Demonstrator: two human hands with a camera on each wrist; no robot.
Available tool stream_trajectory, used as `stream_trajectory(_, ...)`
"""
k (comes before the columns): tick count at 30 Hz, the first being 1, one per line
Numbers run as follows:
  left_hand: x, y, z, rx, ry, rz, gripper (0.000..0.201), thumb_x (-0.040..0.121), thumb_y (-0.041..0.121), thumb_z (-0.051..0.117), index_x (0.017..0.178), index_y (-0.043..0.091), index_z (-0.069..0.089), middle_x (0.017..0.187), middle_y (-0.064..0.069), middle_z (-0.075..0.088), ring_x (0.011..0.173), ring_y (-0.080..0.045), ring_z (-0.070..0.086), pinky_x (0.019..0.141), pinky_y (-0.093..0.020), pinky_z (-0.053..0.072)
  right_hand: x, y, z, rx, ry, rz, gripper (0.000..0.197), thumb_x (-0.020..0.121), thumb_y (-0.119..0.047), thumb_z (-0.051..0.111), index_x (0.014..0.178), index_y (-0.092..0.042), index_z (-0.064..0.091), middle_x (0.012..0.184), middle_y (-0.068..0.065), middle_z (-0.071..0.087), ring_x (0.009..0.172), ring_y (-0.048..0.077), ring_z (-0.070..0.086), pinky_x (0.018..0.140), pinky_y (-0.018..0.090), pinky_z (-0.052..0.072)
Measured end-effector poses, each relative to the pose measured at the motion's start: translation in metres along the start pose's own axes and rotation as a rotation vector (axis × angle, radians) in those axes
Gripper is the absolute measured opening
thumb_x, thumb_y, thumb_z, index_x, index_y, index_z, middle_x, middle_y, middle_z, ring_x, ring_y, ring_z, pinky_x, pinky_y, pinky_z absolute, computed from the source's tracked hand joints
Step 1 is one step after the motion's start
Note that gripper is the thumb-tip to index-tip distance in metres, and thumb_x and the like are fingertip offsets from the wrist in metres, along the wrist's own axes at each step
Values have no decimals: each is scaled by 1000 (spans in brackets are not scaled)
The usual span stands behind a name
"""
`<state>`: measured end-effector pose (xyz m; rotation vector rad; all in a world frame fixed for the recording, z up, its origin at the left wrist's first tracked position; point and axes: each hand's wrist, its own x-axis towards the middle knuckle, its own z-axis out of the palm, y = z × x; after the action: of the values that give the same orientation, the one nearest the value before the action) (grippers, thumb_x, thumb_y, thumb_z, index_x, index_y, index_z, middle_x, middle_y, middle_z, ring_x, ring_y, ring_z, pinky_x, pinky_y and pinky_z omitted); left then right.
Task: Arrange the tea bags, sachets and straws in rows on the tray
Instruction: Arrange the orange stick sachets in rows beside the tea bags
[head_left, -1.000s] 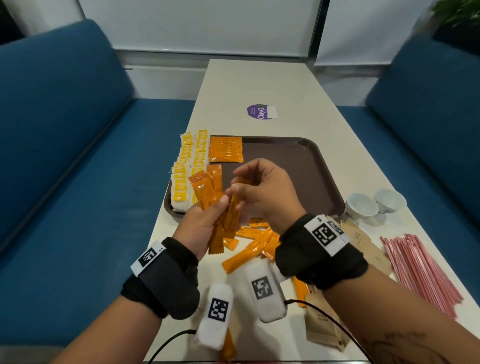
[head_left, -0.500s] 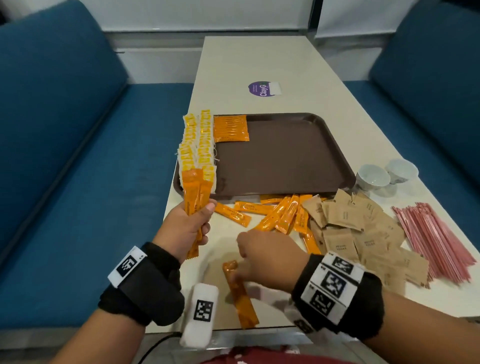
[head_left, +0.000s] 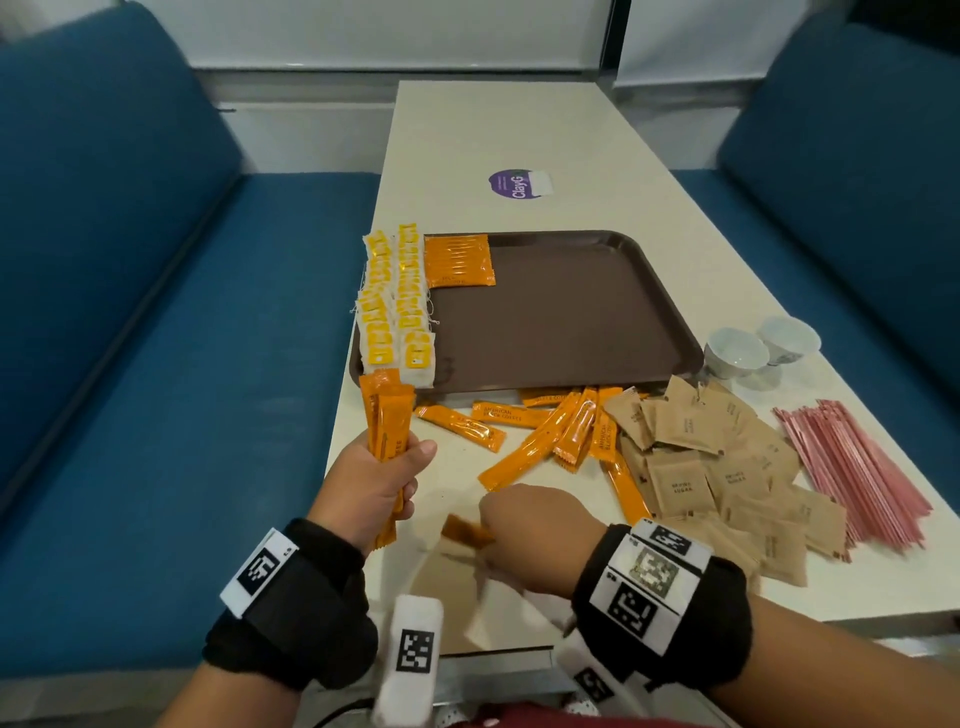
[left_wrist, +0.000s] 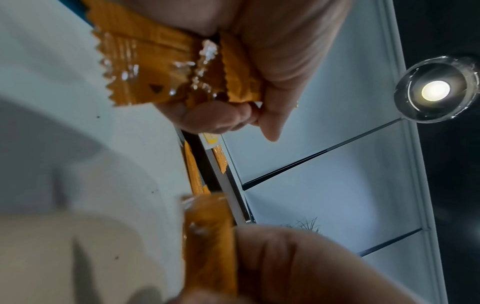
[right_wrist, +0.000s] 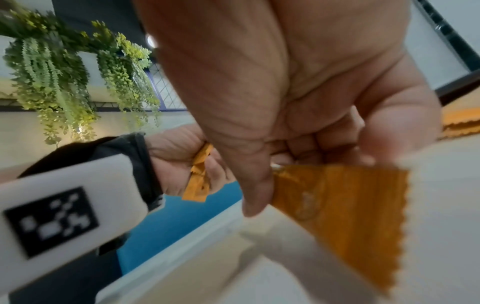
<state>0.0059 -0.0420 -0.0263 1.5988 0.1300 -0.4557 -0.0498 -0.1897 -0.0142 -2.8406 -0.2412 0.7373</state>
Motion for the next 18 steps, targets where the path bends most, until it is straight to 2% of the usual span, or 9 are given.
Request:
stream_trajectory(3,2,6,2,31,10,29,14,88,16,61,78,10,53,56,-4,43,50,-15,39,48,-26,38,1,6,-19,133,67,19,23,96,-33,49,107,-13,50,99,8,57,92,26,57,69,31,40)
stream_trajectory(5,6,12,7,40,2,72,14,88,15,62,77,11,55,53,-3,43,49,-15,39,48,-26,37,3,13,-36,234,114,9,16,98,-32,45,101,-17,43,93,5,54,80,23,54,61,31,39)
stream_trajectory(8,15,23,16,-7,-5,106,13,88,14,61,76,11,55,51,-1,43,48,-14,38,46,-26,36,12,29,-66,253,211,-20,8,101,-21,39,98,-14,37,88,4,50,66,18,48,51,28,34)
stream_trajectory(10,20,27,20,-39,-17,106,13,87,17,62,77,12,54,53,1,42,48,-12,38,46,-24,35,23,41,-87,228,286,-9,5,99,-12,38,102,-12,42,93,5,45,74,22,51,58,29,37)
stream_trajectory(12,26,29,25,-85,-32,103,20,82,28,63,75,14,50,55,2,41,48,-10,38,45,-23,35,37,54,-113,179,334,9,14,97,-8,40,107,-10,50,98,5,41,83,27,53,65,29,38)
stream_trajectory(15,38,32,31,-182,-43,75,35,67,44,60,76,14,45,57,1,39,44,-8,37,40,-20,32,67,74,-150,198,425,26,20,92,-12,55,111,-9,61,106,9,55,98,24,56,78,29,42)
stream_trajectory(16,43,32,33,-216,-42,60,39,66,47,58,78,13,48,57,1,41,42,-7,38,39,-19,32,80,82,-160,232,458,38,21,88,-13,62,109,-11,64,108,7,60,100,21,57,82,29,44)
stream_trajectory(18,52,34,35,-269,-39,25,44,66,51,54,84,11,53,57,1,44,41,-7,40,38,-18,33,107,96,-173,259,487,76,19,81,-16,71,100,-14,67,107,3,64,98,17,58,84,31,47)
